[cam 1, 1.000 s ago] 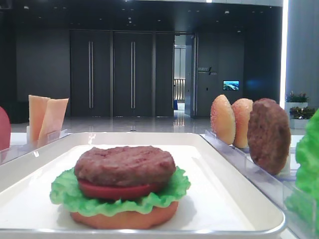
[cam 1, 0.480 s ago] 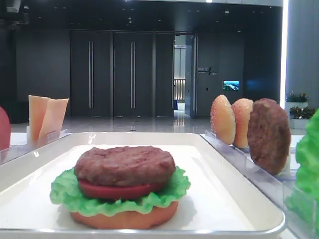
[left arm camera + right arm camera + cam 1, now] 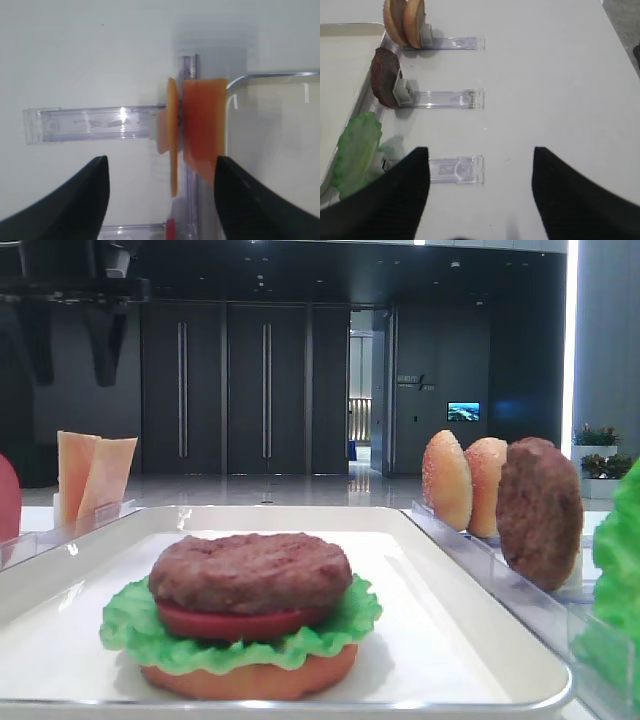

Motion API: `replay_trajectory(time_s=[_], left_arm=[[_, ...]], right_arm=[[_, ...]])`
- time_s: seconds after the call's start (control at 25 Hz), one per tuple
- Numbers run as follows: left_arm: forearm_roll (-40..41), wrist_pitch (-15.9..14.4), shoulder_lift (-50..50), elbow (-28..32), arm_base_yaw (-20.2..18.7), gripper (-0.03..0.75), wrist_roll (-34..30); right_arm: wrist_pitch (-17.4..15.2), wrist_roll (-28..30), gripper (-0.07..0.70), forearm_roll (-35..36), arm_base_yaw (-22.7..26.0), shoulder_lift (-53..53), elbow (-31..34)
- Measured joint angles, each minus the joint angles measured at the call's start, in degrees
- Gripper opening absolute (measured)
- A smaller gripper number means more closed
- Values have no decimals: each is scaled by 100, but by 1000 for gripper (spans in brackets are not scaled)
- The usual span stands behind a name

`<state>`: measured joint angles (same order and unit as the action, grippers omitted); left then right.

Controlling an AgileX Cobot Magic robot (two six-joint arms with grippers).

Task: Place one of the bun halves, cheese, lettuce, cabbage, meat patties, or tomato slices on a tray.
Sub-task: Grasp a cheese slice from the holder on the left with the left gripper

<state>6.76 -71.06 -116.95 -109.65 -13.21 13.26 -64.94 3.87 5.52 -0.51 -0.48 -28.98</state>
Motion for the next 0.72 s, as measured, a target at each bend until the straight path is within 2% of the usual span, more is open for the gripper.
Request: replay_trajectory(time_s=[0.28,0.72], left_arm=[[46,4,-231,0,-345,505,372],[124,6,-458,0,-475,505,622]], right_arm=[[0,0,427,0,0,0,0],[0,0,427,0,0,0,0]])
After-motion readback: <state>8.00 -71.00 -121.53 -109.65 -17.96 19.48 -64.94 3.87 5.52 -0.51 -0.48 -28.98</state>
